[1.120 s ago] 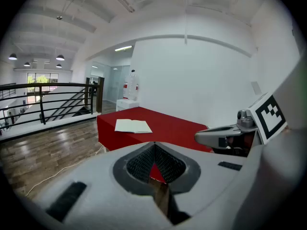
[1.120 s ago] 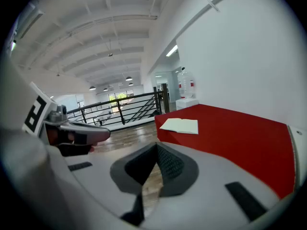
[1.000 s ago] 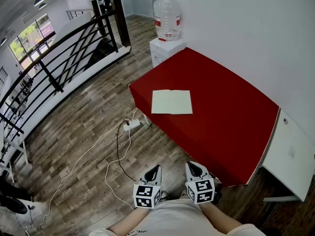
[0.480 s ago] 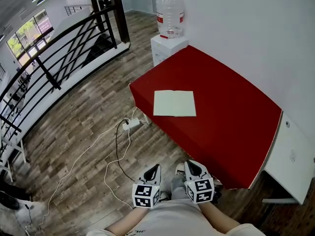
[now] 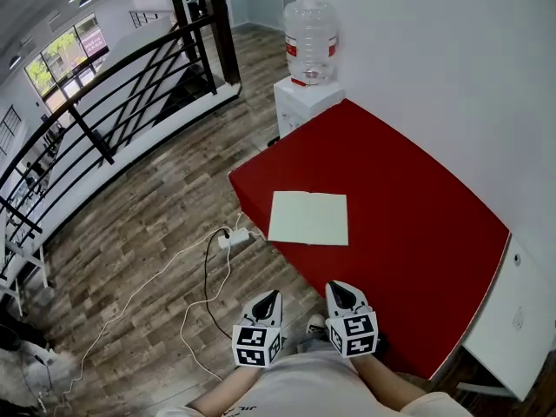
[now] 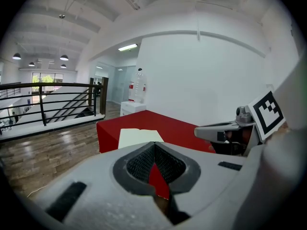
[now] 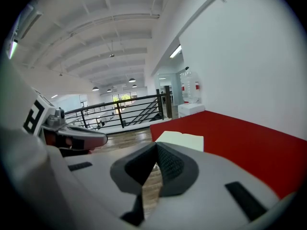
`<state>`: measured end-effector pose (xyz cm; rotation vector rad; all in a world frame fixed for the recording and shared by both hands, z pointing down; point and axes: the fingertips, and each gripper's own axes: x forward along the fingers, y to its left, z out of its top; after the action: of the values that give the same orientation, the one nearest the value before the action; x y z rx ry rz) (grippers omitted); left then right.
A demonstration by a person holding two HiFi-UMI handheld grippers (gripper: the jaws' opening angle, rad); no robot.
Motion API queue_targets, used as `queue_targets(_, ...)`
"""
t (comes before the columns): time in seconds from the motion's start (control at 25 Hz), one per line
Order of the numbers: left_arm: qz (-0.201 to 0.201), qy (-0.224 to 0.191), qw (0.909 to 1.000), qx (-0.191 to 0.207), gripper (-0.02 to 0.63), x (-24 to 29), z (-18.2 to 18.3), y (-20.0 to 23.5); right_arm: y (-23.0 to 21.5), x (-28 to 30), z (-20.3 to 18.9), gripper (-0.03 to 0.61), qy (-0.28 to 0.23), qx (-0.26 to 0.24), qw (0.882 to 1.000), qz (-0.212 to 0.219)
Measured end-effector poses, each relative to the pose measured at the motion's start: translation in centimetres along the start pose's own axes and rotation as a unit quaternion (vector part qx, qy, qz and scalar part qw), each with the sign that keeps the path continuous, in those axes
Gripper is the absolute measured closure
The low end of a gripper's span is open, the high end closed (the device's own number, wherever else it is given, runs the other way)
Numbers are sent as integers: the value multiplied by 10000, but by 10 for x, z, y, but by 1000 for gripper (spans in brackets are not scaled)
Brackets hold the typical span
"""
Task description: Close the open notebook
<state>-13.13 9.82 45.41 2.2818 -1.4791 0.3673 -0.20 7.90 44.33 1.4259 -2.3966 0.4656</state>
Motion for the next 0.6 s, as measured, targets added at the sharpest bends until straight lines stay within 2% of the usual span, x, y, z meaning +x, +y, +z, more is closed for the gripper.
queue_targets(0.24,167,-84,9998,-48,607,47,24,4,-38,33,18,574,-7,-73,9999,125)
queue_targets(0.6,96,-27,10000,1,607,85,42,5,-65,62,30,574,38,42,9999,126)
